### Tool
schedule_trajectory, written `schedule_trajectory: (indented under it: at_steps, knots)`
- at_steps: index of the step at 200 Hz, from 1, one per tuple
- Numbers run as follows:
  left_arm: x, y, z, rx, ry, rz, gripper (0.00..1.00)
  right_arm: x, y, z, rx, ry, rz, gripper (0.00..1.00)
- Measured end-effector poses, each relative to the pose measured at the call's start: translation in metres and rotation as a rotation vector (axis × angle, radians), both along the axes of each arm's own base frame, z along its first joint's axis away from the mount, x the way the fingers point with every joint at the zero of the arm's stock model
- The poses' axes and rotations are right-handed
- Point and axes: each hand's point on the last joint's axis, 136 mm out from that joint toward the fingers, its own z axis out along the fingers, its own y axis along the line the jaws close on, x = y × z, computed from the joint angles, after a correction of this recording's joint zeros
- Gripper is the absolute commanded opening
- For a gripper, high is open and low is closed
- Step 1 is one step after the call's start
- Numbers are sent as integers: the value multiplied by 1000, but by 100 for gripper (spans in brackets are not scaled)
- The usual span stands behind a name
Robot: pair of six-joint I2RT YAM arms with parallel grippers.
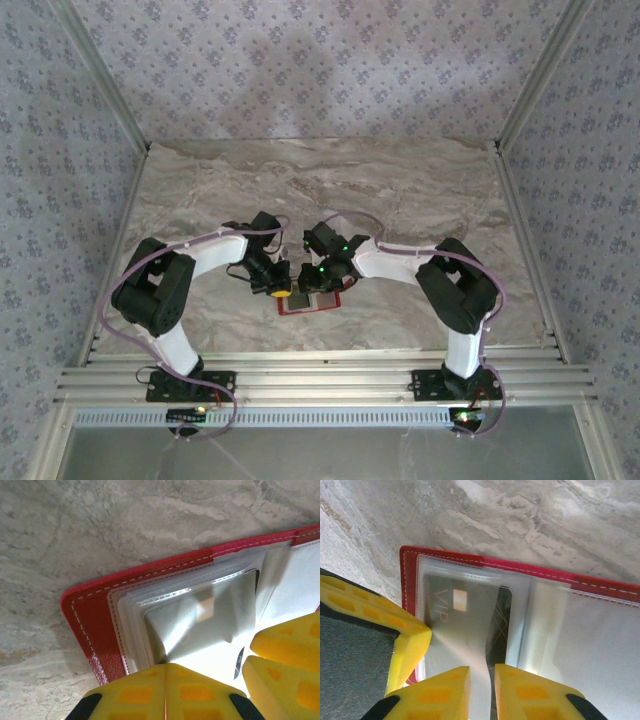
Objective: Take the credit cards out of the card holder
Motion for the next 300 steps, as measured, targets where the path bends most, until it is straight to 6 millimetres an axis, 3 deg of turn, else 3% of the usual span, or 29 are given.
schedule_trajectory:
  at_steps: [109, 184, 300]
  knots:
    - [0, 1, 0, 5, 0, 1, 8, 0, 5, -6, 14, 12, 9, 23]
    - [-1, 2, 0, 12, -1, 1, 8, -5, 21, 2, 110, 26, 38, 24]
    - [0, 5, 1, 38, -17, -1, 12, -3, 4, -8, -25, 11, 5, 30]
